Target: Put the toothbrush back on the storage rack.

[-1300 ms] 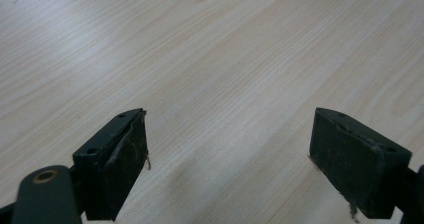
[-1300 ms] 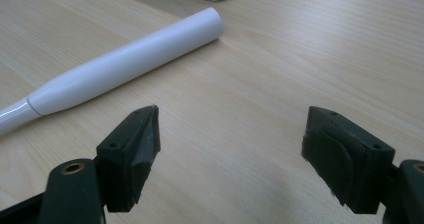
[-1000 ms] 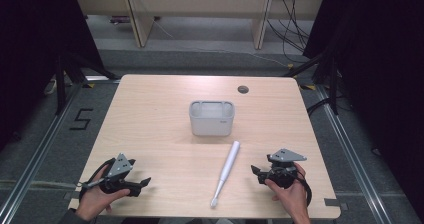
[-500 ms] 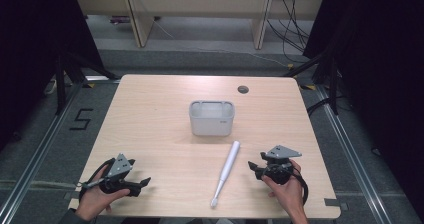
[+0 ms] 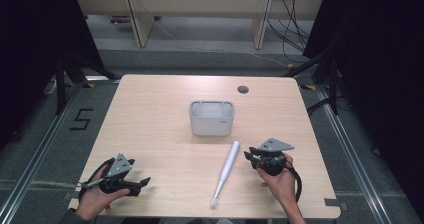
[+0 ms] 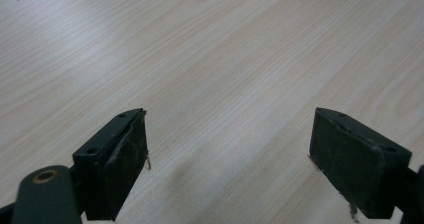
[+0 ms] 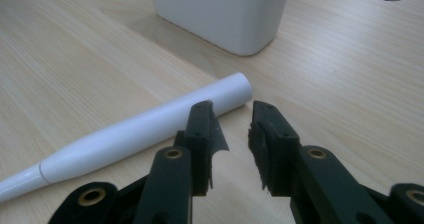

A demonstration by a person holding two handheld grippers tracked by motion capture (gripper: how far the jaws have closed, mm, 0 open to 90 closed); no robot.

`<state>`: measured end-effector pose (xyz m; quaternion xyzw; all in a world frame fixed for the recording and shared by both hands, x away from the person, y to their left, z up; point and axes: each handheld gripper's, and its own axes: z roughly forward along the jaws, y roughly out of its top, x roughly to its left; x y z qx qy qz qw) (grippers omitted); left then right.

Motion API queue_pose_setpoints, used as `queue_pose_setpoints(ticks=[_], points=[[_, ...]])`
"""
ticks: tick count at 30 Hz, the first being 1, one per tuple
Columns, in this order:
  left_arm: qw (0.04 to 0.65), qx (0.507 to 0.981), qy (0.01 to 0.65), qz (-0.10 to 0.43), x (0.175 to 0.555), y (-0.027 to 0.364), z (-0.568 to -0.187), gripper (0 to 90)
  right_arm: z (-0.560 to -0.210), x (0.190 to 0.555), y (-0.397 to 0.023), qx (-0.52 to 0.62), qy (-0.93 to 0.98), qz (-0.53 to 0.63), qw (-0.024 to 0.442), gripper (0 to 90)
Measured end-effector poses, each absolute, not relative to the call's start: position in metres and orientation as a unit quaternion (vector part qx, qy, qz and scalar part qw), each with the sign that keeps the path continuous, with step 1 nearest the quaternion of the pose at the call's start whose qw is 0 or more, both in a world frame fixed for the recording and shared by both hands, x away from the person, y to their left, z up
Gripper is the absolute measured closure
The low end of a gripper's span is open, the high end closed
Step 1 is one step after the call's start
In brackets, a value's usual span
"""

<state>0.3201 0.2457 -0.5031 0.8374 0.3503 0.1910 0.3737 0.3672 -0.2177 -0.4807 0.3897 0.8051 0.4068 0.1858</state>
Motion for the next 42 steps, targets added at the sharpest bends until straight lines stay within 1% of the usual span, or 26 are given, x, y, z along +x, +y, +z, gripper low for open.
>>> queue_pose_setpoints(ticks=[3,5,12,13,16,18,19,22,25,27,28,29,30,31,36,37,38,39,40,42], points=[[0.379,0.833,0.353,0.192,0.320,0.245,-0.504,15.2,-0.480,0.373,-0.213,0.379,0.809,0.405,0.193,77.6],[0.374,0.837,0.350,0.191,0.320,0.245,-0.503,15.2,-0.480,0.375,-0.208,0.374,0.813,0.406,0.187,81.0],[0.379,0.833,0.353,0.192,0.320,0.244,-0.504,15.2,-0.480,0.386,-0.194,0.351,0.821,0.408,0.188,88.1],[0.380,0.834,0.353,0.191,0.320,0.244,-0.504,15.2,-0.480,0.387,-0.190,0.357,0.822,0.406,0.180,88.5],[0.376,0.834,0.353,0.193,0.320,0.244,-0.503,15.1,-0.480,0.393,-0.184,0.347,0.826,0.404,0.186,89.3],[0.363,0.842,0.347,0.198,0.321,0.246,-0.502,15.2,-0.480,0.396,-0.178,0.351,0.823,0.405,0.186,89.6],[0.369,0.836,0.353,0.200,0.321,0.244,-0.504,15.2,-0.479,0.399,-0.177,0.343,0.827,0.404,0.188,89.8],[0.361,0.844,0.345,0.194,0.320,0.246,-0.501,15.1,-0.480,0.404,-0.171,0.343,0.827,0.405,0.188,89.9],[0.369,0.837,0.351,0.199,0.321,0.244,-0.504,15.2,-0.483,0.409,-0.165,0.339,0.833,0.395,0.187,90.0],[0.360,0.846,0.342,0.193,0.321,0.246,-0.501,15.2,-0.484,0.414,-0.163,0.330,0.836,0.394,0.193,90.0],[0.360,0.846,0.342,0.193,0.321,0.246,-0.501,15.2,-0.483,0.414,-0.161,0.340,0.836,0.389,0.184,90.0],[0.363,0.845,0.343,0.191,0.321,0.245,-0.502,15.2,-0.484,0.417,-0.161,0.332,0.837,0.392,0.191,90.0],[0.364,0.844,0.343,0.192,0.321,0.245,-0.502,15.2,-0.484,0.417,-0.159,0.338,0.837,0.388,0.185,90.0],[0.364,0.844,0.343,0.192,0.321,0.245,-0.502,15.1,-0.485,0.420,-0.159,0.333,0.838,0.388,0.191,90.0],[0.364,0.845,0.342,0.192,0.320,0.245,-0.502,15.2,-0.488,0.427,-0.160,0.338,0.841,0.380,0.185,90.0],[0.374,0.840,0.345,0.191,0.321,0.244,-0.503,15.1,-0.489,0.428,-0.160,0.340,0.840,0.378,0.186,90.0],[0.364,0.845,0.343,0.190,0.320,0.245,-0.502,15.1,-0.490,0.427,-0.160,0.352,0.840,0.375,0.174,90.0],[0.363,0.845,0.343,0.191,0.320,0.245,-0.502,15.2,-0.491,0.427,-0.161,0.358,0.840,0.369,0.170,89.9],[0.367,0.843,0.342,0.193,0.321,0.244,-0.503,15.2,-0.492,0.429,-0.162,0.343,0.844,0.371,0.182,89.9],[0.372,0.840,0.345,0.192,0.321,0.244,-0.503,15.1,-0.492,0.428,-0.163,0.351,0.846,0.363,0.171,90.0]])
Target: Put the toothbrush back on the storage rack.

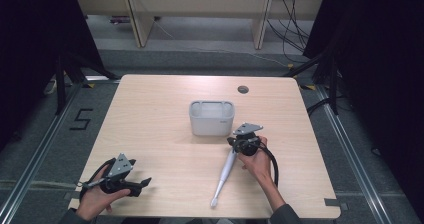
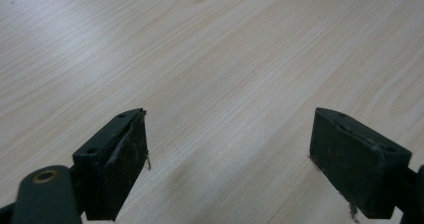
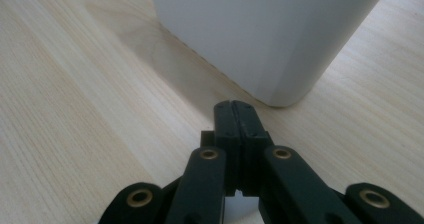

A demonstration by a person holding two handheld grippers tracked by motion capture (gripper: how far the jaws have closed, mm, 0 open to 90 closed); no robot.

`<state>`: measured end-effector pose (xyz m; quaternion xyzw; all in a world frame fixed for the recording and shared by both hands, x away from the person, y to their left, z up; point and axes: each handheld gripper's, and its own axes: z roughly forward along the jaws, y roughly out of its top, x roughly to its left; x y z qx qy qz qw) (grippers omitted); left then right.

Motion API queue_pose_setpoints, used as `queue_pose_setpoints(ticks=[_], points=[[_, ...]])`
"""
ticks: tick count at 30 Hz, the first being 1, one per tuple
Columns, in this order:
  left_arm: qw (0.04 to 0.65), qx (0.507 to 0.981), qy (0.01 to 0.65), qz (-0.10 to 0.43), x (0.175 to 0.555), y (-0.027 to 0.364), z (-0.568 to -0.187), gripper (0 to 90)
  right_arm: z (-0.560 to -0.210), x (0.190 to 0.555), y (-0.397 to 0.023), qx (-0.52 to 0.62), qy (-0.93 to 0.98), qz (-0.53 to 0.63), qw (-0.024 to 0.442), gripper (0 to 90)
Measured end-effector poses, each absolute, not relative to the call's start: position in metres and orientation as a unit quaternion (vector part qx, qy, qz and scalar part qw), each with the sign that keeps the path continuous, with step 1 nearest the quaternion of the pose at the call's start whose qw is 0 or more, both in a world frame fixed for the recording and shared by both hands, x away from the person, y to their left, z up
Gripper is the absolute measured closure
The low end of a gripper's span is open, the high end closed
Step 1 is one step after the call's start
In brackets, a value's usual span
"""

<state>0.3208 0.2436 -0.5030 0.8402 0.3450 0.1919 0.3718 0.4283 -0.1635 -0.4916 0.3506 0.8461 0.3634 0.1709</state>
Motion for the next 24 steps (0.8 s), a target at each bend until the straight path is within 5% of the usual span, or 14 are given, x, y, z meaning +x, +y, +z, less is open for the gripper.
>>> queue_pose_setpoints(ticks=[24], points=[[0.382,0.836,0.345,0.189,0.320,0.243,-0.503,15.2,-0.495,0.415,-0.188,0.360,0.857,0.327,0.172,89.9]])
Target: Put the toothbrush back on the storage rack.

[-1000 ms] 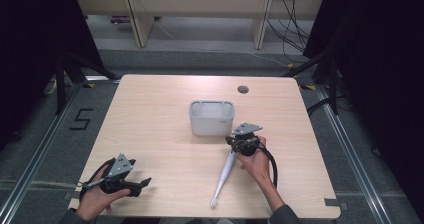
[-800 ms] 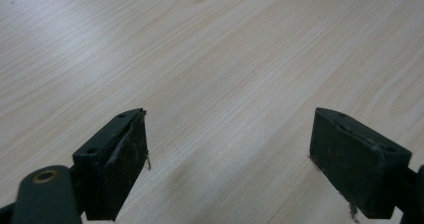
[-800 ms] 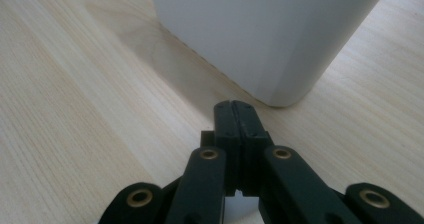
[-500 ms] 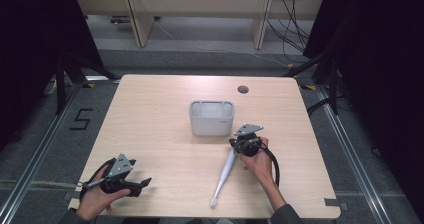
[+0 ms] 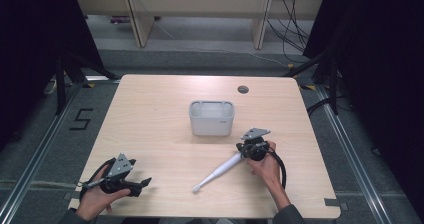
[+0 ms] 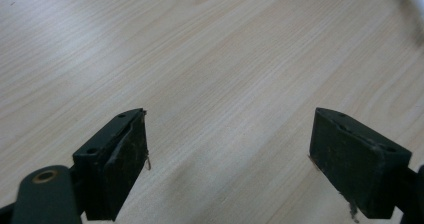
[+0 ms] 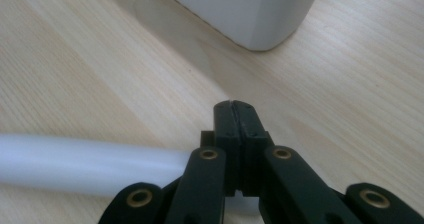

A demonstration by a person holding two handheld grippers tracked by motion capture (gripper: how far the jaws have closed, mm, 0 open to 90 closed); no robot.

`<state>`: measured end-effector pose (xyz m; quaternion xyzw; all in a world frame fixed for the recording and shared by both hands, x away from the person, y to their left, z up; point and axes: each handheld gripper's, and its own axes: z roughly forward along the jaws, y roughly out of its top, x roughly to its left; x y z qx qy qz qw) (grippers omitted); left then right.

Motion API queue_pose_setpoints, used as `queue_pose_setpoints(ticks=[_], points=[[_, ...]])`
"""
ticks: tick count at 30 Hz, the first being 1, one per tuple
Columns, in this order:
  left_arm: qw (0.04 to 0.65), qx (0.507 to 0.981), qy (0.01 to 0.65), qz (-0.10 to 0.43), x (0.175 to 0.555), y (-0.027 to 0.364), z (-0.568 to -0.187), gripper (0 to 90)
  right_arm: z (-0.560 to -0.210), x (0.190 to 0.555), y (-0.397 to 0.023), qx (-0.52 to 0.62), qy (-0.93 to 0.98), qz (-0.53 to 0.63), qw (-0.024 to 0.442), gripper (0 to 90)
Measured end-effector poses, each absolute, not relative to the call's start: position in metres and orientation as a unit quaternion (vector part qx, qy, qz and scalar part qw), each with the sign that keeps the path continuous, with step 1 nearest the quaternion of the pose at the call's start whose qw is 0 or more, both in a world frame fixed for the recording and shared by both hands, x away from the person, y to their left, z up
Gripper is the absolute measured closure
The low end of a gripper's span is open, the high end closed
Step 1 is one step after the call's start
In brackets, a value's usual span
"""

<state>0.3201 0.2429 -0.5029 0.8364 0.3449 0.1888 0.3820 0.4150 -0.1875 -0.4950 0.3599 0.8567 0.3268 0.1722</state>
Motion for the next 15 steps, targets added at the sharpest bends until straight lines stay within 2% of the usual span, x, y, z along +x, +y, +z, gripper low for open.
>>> queue_pose_setpoints(ticks=[13,15], points=[[0.385,0.834,0.347,0.189,0.320,0.243,-0.503,15.2,-0.492,0.399,-0.199,0.379,0.851,0.325,0.163,89.8],[0.379,0.838,0.343,0.191,0.321,0.244,-0.502,15.2,-0.493,0.396,-0.201,0.377,0.847,0.332,0.173,89.8]])
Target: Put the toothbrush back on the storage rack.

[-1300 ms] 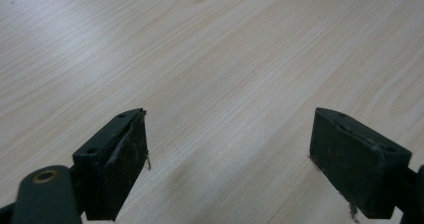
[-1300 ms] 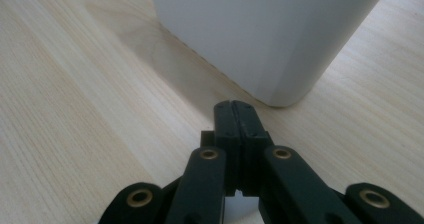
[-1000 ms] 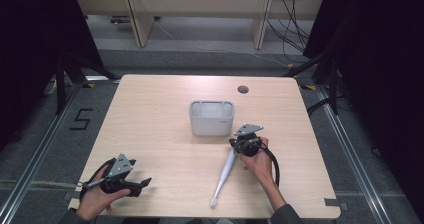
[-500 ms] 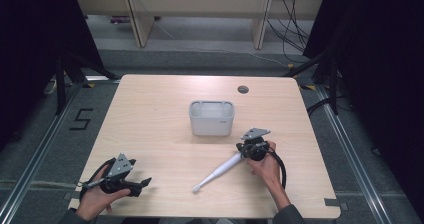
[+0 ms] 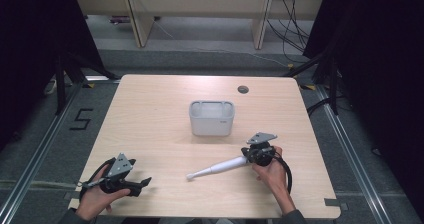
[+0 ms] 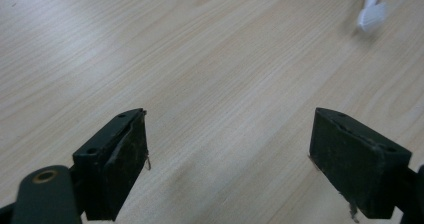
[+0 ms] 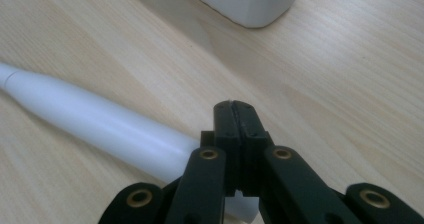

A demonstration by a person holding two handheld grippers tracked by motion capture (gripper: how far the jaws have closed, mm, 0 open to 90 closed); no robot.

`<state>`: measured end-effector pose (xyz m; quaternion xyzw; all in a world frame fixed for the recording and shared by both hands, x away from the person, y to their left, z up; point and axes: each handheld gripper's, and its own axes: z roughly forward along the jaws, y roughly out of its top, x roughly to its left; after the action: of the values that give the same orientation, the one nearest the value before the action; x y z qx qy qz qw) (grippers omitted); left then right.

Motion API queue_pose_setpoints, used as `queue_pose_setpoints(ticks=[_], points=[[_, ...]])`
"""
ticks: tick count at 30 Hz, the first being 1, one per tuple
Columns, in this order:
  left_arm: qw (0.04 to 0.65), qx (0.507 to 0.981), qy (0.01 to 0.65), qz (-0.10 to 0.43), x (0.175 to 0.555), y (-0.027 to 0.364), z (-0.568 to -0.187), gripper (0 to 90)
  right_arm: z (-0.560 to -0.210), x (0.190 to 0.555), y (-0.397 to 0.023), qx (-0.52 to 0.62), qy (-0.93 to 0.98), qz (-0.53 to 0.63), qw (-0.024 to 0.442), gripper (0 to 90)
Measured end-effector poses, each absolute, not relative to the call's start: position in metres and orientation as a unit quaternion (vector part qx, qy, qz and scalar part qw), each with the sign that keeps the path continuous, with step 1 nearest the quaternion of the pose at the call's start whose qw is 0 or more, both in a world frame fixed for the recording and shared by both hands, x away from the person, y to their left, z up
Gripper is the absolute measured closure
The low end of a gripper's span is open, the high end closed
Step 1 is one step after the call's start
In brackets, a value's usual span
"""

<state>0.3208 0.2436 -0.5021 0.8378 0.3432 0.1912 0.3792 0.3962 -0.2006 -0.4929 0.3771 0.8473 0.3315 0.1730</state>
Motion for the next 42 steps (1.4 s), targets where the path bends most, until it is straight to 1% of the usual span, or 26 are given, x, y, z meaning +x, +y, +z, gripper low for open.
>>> queue_pose_setpoints(ticks=[3,4,6,8,9,10,11,13,19,25,27,29,30,31,34,35,40,42], points=[[0.380,0.838,0.342,0.192,0.321,0.244,-0.502,15.2,-0.491,0.391,-0.203,0.383,0.848,0.326,0.165,89.8],[0.381,0.837,0.343,0.191,0.321,0.243,-0.502,15.2,-0.490,0.391,-0.205,0.371,0.853,0.324,0.172,89.8],[0.377,0.838,0.344,0.194,0.321,0.244,-0.501,15.2,-0.490,0.387,-0.206,0.380,0.850,0.325,0.166,89.8],[0.380,0.837,0.344,0.191,0.321,0.243,-0.502,15.1,-0.490,0.385,-0.207,0.376,0.851,0.325,0.170,89.7],[0.380,0.837,0.343,0.191,0.321,0.244,-0.502,15.2,-0.489,0.382,-0.207,0.389,0.848,0.323,0.157,89.7],[0.380,0.837,0.344,0.191,0.321,0.243,-0.502,15.1,-0.491,0.382,-0.208,0.379,0.851,0.325,0.165,89.7],[0.380,0.837,0.343,0.192,0.321,0.243,-0.502,15.2,-0.490,0.380,-0.207,0.385,0.850,0.322,0.158,89.7],[0.379,0.838,0.342,0.194,0.321,0.244,-0.501,15.1,-0.490,0.379,-0.209,0.372,0.854,0.324,0.167,89.7],[0.379,0.838,0.343,0.193,0.321,0.243,-0.502,15.1,-0.489,0.370,-0.208,0.379,0.852,0.325,0.159,89.6],[0.380,0.837,0.345,0.193,0.321,0.243,-0.502,15.2,-0.489,0.365,-0.207,0.362,0.858,0.327,0.160,89.3],[0.377,0.839,0.342,0.195,0.321,0.244,-0.501,15.2,-0.488,0.361,-0.206,0.373,0.855,0.325,0.154,89.3],[0.378,0.837,0.345,0.194,0.321,0.244,-0.501,15.2,-0.488,0.360,-0.207,0.360,0.858,0.329,0.162,88.9],[0.377,0.837,0.344,0.194,0.321,0.244,-0.501,15.2,-0.488,0.357,-0.205,0.374,0.854,0.329,0.148,88.9],[0.377,0.837,0.345,0.194,0.321,0.244,-0.501,15.1,-0.488,0.357,-0.206,0.368,0.857,0.327,0.154,88.8],[0.377,0.837,0.345,0.195,0.321,0.244,-0.501,15.2,-0.489,0.355,-0.206,0.362,0.861,0.325,0.150,88.7],[0.378,0.837,0.345,0.194,0.321,0.244,-0.502,15.2,-0.490,0.354,-0.205,0.363,0.856,0.332,0.157,88.7],[0.382,0.834,0.348,0.193,0.320,0.243,-0.502,15.2,-0.488,0.348,-0.203,0.367,0.861,0.323,0.143,88.3],[0.377,0.838,0.345,0.194,0.321,0.244,-0.501,15.1,-0.491,0.347,-0.203,0.356,0.862,0.327,0.154,87.9]])
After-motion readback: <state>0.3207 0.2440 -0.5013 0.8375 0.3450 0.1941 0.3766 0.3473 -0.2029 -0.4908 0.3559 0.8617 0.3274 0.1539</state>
